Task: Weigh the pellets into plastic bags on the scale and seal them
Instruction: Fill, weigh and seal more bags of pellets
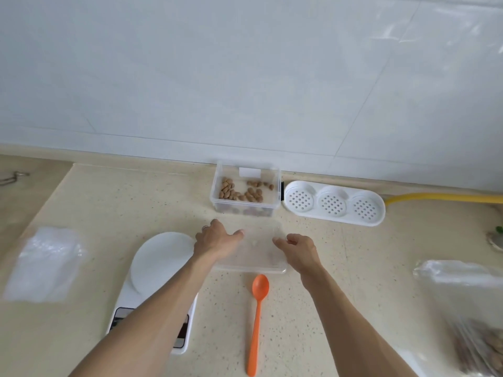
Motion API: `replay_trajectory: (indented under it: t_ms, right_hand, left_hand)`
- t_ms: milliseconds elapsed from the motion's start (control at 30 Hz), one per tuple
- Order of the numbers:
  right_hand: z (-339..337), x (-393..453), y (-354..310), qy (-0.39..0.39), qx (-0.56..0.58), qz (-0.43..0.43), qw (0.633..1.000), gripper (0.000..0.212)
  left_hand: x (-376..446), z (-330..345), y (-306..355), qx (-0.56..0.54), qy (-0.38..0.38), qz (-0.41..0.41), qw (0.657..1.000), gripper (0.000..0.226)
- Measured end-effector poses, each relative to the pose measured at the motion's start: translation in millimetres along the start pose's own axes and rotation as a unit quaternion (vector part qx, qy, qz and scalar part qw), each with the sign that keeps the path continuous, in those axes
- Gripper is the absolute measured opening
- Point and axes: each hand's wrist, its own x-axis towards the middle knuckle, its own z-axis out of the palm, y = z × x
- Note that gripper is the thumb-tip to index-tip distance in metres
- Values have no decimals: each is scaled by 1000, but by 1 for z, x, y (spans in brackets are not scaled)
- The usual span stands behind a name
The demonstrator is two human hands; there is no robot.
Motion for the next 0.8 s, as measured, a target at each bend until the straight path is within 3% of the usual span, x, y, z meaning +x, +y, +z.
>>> replay_trajectory:
  t_ms: [100, 200, 400, 500, 800]
  right_hand:
    - [-4, -3, 4, 79, 54, 30, 995, 21]
    - [-14, -3, 3, 174, 98, 49, 979, 35]
    - [-49, -3, -20, 252, 119, 20, 960, 27]
    - [-55, 3, -37, 262, 111, 6, 959, 25]
    - [-24, 41, -87, 159, 70, -48, 984, 13]
  left_hand:
    - [-3, 3, 3, -2, 12, 32, 999, 66]
    - [-11, 5, 18, -28, 47, 84, 995, 62]
    - [-27, -3, 56, -59, 67, 174, 981, 56]
    - [-27, -16, 68, -80, 81, 200, 973, 43]
    - [33, -67, 58, -43, 105, 168, 979, 60]
